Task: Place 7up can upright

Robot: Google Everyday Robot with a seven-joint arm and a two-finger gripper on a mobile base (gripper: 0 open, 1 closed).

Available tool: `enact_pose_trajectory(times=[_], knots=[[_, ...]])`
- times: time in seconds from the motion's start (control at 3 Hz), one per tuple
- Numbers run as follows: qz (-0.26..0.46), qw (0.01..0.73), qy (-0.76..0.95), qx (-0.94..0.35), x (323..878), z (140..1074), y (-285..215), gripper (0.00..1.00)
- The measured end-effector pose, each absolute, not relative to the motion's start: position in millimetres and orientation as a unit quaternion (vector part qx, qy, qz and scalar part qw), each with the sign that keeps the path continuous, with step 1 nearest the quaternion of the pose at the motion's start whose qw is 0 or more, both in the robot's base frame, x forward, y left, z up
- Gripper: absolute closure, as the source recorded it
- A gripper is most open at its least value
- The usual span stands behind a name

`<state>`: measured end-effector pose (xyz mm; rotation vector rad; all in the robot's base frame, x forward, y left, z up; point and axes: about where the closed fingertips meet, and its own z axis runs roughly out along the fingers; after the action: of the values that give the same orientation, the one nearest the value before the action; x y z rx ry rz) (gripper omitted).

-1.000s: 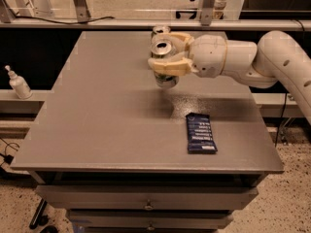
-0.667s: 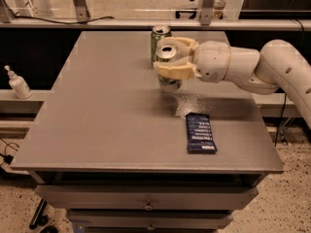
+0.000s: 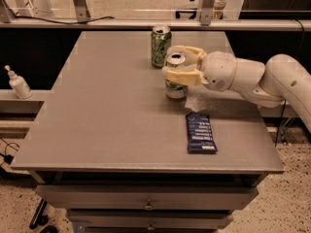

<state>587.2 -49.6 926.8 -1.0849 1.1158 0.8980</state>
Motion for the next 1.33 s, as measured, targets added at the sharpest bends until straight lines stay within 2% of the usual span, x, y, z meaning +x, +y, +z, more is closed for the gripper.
enact_pose_trajectory(times=[1.0,1.33], knots=[[0.398,0.609,0.506,-0.463,590.1,919.7,-50.1,0.13],[0.394,0.606,0.509,-0.468,588.5,926.5,-48.9,0.0]])
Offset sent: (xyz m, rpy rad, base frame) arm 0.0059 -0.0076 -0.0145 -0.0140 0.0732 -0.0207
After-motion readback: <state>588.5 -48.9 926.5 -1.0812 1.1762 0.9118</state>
